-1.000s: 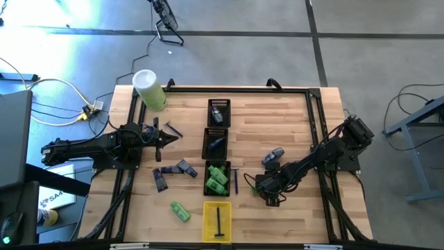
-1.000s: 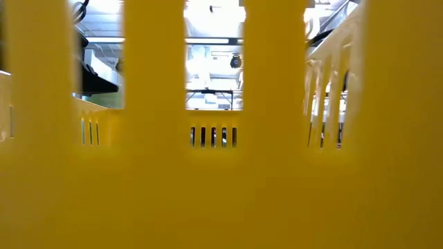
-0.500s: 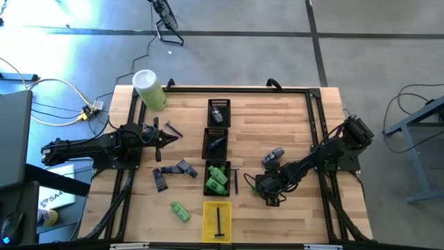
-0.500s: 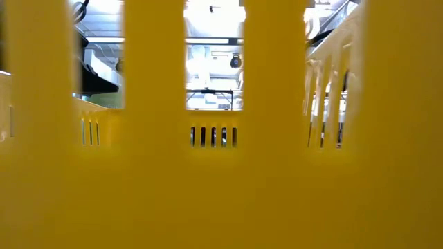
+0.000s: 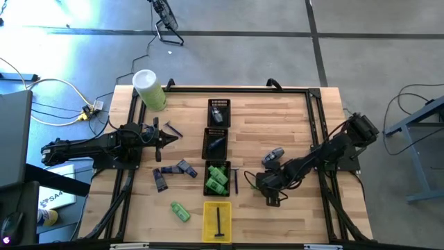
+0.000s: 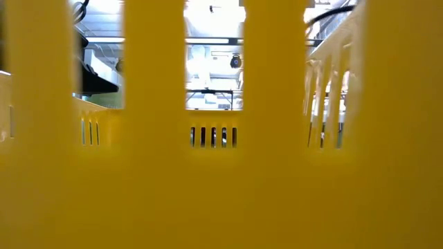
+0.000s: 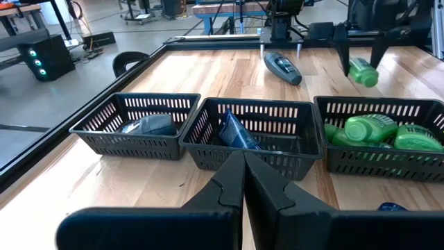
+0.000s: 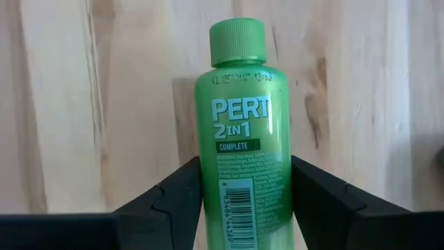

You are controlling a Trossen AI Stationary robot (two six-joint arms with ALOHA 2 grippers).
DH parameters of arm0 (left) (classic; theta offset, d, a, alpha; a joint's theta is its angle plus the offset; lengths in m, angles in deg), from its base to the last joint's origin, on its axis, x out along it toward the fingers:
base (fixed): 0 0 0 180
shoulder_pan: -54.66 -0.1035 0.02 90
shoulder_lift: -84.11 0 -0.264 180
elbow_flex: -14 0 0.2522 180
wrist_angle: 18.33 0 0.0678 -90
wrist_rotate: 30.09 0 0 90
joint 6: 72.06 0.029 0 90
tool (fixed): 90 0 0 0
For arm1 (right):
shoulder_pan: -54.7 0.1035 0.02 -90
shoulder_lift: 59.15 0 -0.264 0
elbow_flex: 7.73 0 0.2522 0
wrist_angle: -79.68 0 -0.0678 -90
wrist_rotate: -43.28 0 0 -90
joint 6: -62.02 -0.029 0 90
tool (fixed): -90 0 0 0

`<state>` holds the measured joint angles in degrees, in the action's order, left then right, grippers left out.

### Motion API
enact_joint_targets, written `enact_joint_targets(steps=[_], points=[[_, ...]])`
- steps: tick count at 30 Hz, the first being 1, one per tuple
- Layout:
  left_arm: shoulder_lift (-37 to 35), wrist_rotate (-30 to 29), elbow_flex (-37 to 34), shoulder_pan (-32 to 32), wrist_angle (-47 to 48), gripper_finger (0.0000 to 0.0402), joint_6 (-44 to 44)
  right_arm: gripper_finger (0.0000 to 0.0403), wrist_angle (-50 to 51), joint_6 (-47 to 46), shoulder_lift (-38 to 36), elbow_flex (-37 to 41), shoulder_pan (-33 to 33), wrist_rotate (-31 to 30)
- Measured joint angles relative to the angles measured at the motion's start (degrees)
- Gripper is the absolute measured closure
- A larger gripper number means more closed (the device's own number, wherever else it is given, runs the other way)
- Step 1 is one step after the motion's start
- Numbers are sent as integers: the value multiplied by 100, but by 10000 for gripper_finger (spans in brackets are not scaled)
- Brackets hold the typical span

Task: Pick & Place Travel size toiletries
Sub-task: Put the green shampoo bottle into the bottom black bin

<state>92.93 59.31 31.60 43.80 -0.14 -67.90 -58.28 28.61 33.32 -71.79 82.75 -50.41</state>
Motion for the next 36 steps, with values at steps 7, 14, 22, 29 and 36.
enact_joint_targets(steps=[7, 14, 22, 29, 36], points=[[-2, -2, 0, -1, 2, 396, 0, 215, -430, 14, -186, -12, -111, -28], [-1, 0, 0, -1, 1, 396, 0, 215, -811, 22, -208, -15, -288, -45], [-2, 0, 0, -2, 0, 396, 0, 215, -1328, 226, -213, -15, -389, -45], [-1, -2, 0, -1, 1, 396, 1, 215, -2190, 698, -215, -17, -386, -91], [-2, -1, 0, -1, 0, 396, 2, 215, -2833, 828, -215, -22, -578, -239]])
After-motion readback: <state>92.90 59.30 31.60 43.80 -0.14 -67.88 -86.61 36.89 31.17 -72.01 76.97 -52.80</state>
